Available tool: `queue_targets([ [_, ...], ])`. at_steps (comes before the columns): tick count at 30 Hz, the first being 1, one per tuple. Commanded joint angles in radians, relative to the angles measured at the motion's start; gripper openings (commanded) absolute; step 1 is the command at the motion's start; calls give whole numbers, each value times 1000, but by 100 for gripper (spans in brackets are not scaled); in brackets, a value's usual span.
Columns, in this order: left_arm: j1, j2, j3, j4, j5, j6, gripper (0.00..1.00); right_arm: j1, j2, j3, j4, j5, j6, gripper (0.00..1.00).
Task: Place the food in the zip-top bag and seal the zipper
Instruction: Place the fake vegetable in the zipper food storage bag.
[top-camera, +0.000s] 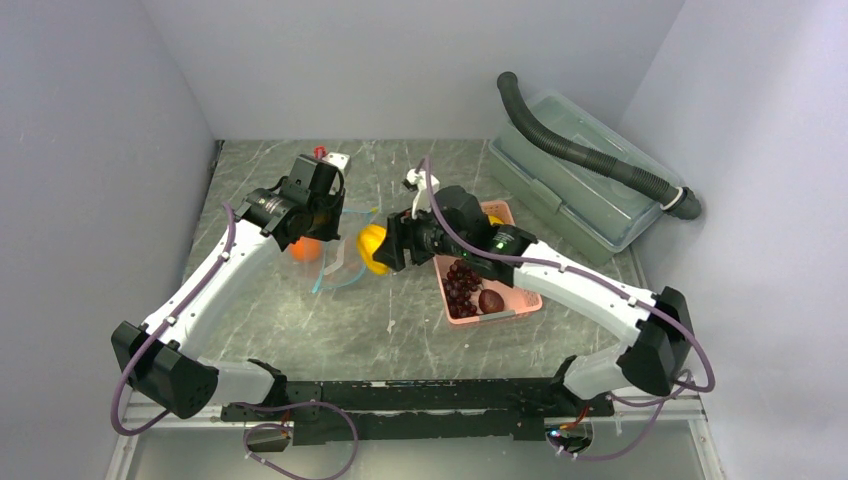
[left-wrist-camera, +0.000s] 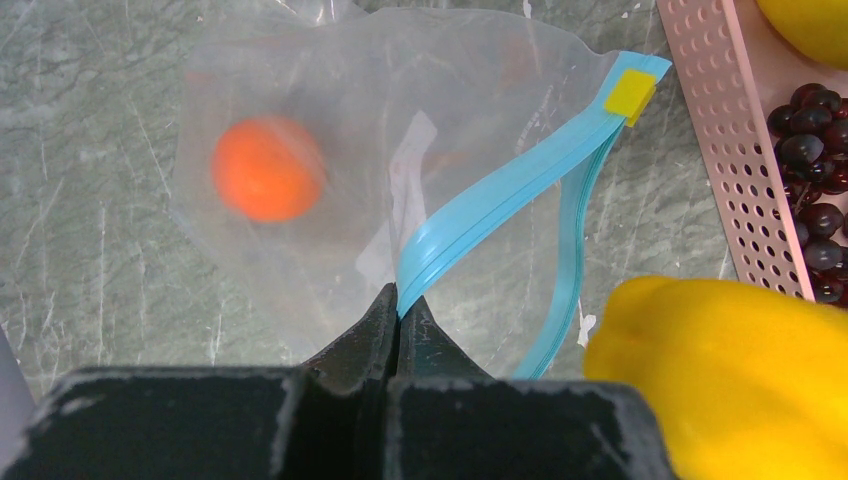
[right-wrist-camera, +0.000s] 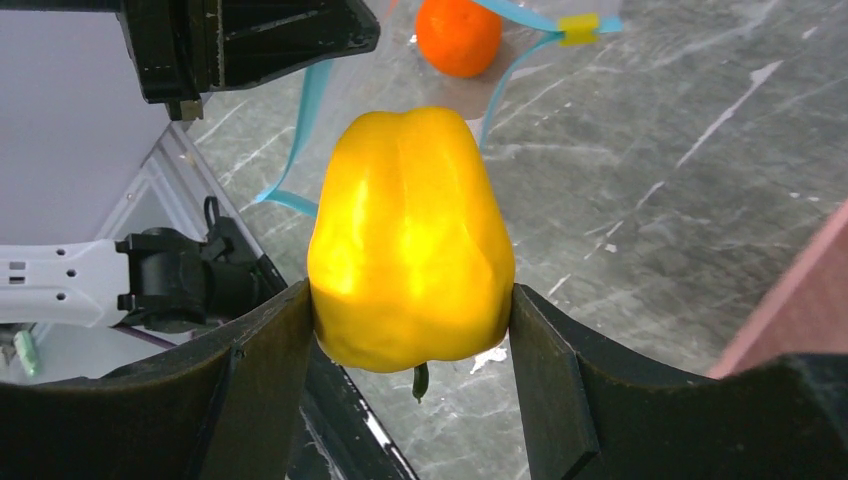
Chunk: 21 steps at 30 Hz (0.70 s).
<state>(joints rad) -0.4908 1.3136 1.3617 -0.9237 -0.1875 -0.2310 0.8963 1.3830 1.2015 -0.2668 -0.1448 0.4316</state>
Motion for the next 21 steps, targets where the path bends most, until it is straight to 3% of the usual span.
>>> queue_targets([
  [1,0,-11,0,28,3,-3,0,25,37,66,80,-28,48,46],
  [21,0,-16,-1,31,13,-5,0,50,269,212,47,19,157,46],
])
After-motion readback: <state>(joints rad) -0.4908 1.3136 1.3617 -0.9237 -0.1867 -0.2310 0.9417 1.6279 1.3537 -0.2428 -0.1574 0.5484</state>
